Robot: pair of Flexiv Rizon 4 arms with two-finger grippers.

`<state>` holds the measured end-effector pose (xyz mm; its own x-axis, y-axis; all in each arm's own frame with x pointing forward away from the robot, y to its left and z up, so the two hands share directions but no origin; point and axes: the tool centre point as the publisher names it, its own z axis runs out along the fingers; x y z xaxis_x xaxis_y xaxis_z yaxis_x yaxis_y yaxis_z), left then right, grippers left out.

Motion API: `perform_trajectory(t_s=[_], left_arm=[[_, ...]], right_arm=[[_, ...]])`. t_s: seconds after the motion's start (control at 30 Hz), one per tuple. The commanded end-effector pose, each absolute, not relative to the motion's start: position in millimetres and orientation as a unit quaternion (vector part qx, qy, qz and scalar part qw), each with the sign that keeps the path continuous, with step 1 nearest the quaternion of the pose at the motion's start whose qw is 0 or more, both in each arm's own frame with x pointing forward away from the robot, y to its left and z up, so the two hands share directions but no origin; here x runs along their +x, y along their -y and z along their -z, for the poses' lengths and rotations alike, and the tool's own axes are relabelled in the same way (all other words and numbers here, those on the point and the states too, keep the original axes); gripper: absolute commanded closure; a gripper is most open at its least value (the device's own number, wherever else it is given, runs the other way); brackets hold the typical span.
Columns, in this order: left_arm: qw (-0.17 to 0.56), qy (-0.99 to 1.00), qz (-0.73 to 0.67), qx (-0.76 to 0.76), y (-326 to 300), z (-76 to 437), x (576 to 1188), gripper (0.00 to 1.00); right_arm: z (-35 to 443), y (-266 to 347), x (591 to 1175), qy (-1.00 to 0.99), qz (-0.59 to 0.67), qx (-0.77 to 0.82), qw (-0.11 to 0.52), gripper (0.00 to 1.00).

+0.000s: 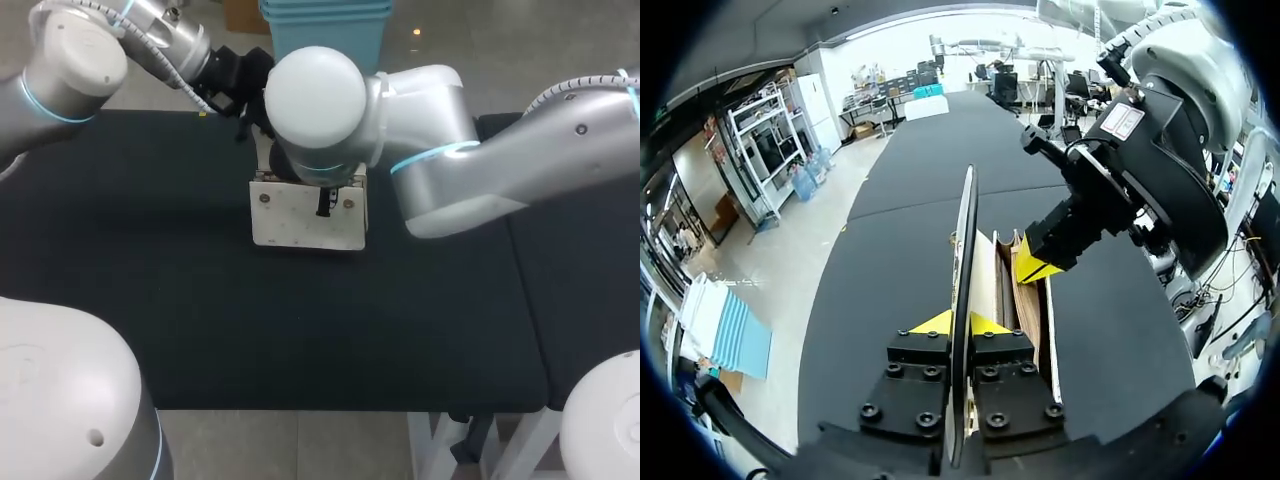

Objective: Pick up the bag, open it, inspect its contents, close it, and place it on the opposite side

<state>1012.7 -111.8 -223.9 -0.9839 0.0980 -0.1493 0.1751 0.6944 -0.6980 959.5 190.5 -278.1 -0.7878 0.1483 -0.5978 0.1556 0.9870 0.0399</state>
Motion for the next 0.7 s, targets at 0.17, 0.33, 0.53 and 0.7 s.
perform_trajectory(t_s=[0.17, 0.33, 0.53, 0.7], left_arm=[[0.051, -0.917, 0.391, 0.067, 110, 223, 1013, 1.00], [0.051, -0.916, 0.391, 0.076, 112, 221, 1007, 1.00], [0.054, -0.917, 0.387, 0.084, 113, 219, 1001, 1.00], [0.057, -0.918, 0.383, 0.089, 114, 218, 998, 1.00]], right_arm=[[288, -186, 941, -0.948, -0.002, 0.073, 0.309, 1.00], [295, -188, 940, -0.950, -0.002, 0.070, 0.304, 1.00], [282, -188, 951, -0.945, -0.004, 0.082, 0.316, 1.00], [270, -189, 961, -0.941, -0.006, 0.087, 0.328, 1.00]])
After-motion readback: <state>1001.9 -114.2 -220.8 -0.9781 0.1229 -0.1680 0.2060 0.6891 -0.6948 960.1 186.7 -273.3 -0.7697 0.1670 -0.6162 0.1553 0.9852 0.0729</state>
